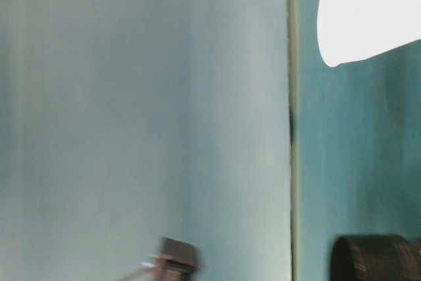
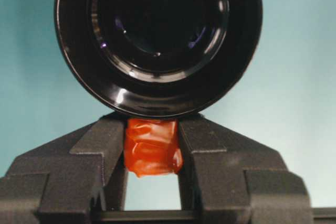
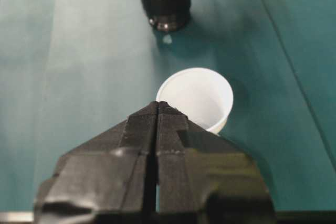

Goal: Put the paper cup into the moved red handle cup holder.

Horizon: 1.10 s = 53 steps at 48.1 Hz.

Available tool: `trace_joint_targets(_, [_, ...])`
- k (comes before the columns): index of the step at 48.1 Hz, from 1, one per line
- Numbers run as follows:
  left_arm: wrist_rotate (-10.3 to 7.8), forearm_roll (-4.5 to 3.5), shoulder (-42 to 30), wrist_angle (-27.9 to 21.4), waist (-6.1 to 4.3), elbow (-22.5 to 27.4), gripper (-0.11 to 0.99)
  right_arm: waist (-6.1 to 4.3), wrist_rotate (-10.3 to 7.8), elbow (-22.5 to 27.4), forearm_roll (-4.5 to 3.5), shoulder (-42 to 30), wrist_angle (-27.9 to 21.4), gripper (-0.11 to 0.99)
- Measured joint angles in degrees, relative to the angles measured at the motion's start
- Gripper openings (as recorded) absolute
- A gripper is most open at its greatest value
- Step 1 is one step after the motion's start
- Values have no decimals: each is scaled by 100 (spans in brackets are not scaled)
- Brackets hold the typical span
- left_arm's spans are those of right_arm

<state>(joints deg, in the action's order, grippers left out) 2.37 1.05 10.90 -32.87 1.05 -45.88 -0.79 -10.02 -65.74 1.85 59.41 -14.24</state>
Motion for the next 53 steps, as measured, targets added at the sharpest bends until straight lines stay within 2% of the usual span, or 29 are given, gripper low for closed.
trace_joint_targets(8, [-9, 0, 431, -791, 88, 510, 27, 0, 0, 9, 0, 9, 0, -11])
trace_joint_targets(15, [-35, 9, 694, -1564, 88, 984, 27, 0, 0, 0, -18, 26, 0, -11])
trace_joint_targets(19, [-26, 18, 765, -1802, 88, 1178, 27, 0, 0, 0, -26, 44, 9, -11])
trace_joint_targets(30, [-176, 18, 694, -1916, 88, 1397, 27, 0, 0, 0, -35, 70, 0, -11])
trace_joint_targets(38, [-193, 18, 343, -1916, 88, 1714, 27, 0, 0, 9, -35, 79, 0, -11])
trace_joint_targets(47, [-431, 18, -272, -1898, 88, 2224, 27, 0, 0, 0, -35, 79, 0, -11])
trace_joint_targets(49, [-545, 18, -422, -1890, 88, 2364, 27, 0, 0, 9, -35, 70, 0, -11])
trace_joint_targets(53, [-650, 18, -703, -1854, 79, 2619, 27, -9, 0, 9, -35, 88, 0, -11])
